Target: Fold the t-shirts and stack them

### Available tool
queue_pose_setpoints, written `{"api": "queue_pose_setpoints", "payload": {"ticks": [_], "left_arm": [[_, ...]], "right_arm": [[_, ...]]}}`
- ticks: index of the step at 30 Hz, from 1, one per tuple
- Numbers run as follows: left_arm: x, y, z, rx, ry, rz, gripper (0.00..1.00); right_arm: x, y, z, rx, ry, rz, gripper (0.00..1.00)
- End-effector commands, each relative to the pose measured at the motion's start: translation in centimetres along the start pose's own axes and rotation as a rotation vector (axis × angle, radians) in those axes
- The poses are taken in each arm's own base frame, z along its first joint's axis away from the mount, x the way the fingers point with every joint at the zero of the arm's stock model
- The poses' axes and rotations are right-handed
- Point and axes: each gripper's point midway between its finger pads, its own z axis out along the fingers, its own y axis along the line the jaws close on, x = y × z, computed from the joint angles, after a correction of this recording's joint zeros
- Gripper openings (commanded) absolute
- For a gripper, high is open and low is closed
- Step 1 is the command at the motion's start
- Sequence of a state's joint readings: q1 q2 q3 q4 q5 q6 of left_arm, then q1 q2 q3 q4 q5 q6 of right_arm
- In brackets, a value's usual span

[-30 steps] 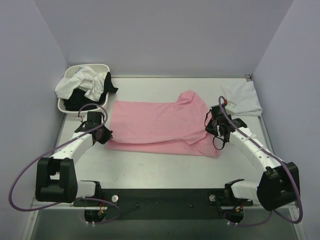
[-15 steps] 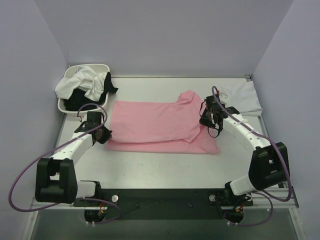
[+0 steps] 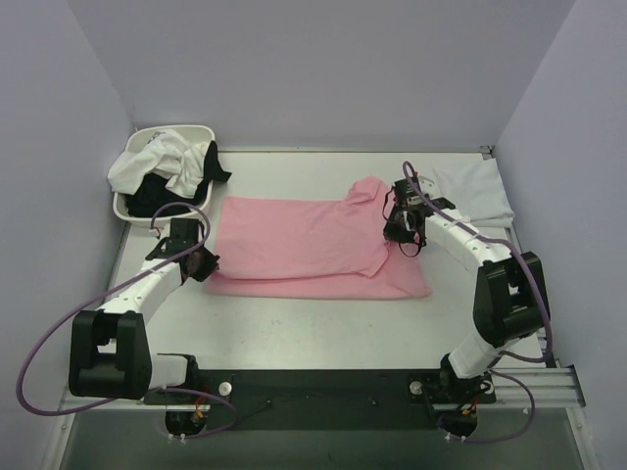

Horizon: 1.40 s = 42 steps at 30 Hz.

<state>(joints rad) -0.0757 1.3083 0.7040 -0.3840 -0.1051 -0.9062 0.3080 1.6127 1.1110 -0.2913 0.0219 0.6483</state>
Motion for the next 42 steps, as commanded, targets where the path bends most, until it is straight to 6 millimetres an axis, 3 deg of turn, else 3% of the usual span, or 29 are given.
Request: {"api": "queue_pose_setpoints", "payload": {"ticks": [1, 12, 14, 16, 17, 18, 19, 20, 21, 23, 26, 29, 32, 33, 37, 38, 39, 42], "left_arm": [[-2.1, -1.9, -0.8, 0.053, -0.071, -0.013, 0.00], [-2.1, -1.7, -0.8, 0.047, -0.073, -0.014, 0.00], [-2.3, -1.6, -0.9, 0.043, -0.084, -0.018, 0.00], [-2.4, -1.5, -0.8, 0.037, -0.086, -0.025, 0.00], [-2.5, -1.3, -0.6, 0.027, -0.089, -0.028, 0.09], [-2.6, -1.1, -0.6, 0.013, -0.090, -0.033, 0.24], [-2.8, -1.1, -0.7, 0.007, -0.098, -0.045, 0.55], [-3.2, -1.1, -0.8, 0.000, -0.110, -0.050, 0.65], [-3.8, -1.5, -1.1, 0.007, -0.124, -0.057, 0.81], [-5.0, -2.0, -1.9, 0.020, -0.163, -0.069, 0.89], [-6.3, -3.3, -3.7, 0.079, -0.213, -0.077, 0.91], [-5.9, -4.9, -6.2, 0.183, -0.217, -0.063, 0.91], [-3.1, -5.6, -8.2, 0.252, -0.181, -0.013, 0.92], [-1.6, -6.1, -8.7, 0.273, -0.157, 0.012, 0.92], [2.5, -6.1, -8.9, 0.310, -0.069, 0.073, 0.92], [2.9, -6.2, -8.8, 0.316, -0.063, 0.083, 0.92], [3.1, -6.2, -8.8, 0.311, -0.061, 0.091, 0.92], [3.2, -6.2, -8.6, 0.307, -0.080, 0.119, 0.91]], "right_arm": [[-1.7, 0.8, 0.2, -0.007, -0.026, -0.014, 0.00], [-0.8, 0.4, 2.4, 0.037, 0.025, -0.020, 0.00], [-1.0, 0.2, 2.7, 0.051, 0.018, -0.026, 0.12], [-1.2, -0.1, 3.0, 0.071, 0.013, -0.026, 0.54], [-1.5, 0.2, 2.9, 0.065, 0.004, -0.029, 0.79], [-1.7, 0.3, 2.8, 0.061, -0.002, -0.035, 0.84], [-2.3, 0.4, 2.5, 0.059, -0.029, -0.031, 0.88], [-2.7, 0.4, 2.1, 0.055, -0.046, -0.027, 0.94], [-2.5, 0.2, 1.9, 0.054, -0.057, -0.033, 0.95], [-3.7, 0.5, 0.1, 0.025, -0.128, -0.024, 0.98], [-3.8, 0.6, -2.4, -0.003, -0.182, -0.048, 1.00], [-2.5, 2.0, -4.8, -0.064, -0.192, -0.114, 1.00], [1.0, 5.0, -6.4, -0.164, -0.132, -0.218, 1.00], [3.0, 6.1, -6.7, -0.183, -0.090, -0.274, 1.00], [7.8, 10.7, -7.4, -0.314, 0.035, -0.392, 1.00], [8.6, 11.5, -7.4, -0.331, 0.057, -0.406, 1.00], [10.8, 12.6, -7.1, -0.353, 0.112, -0.443, 1.00], [13.2, 15.2, -6.2, -0.398, 0.164, -0.472, 1.00]]}}
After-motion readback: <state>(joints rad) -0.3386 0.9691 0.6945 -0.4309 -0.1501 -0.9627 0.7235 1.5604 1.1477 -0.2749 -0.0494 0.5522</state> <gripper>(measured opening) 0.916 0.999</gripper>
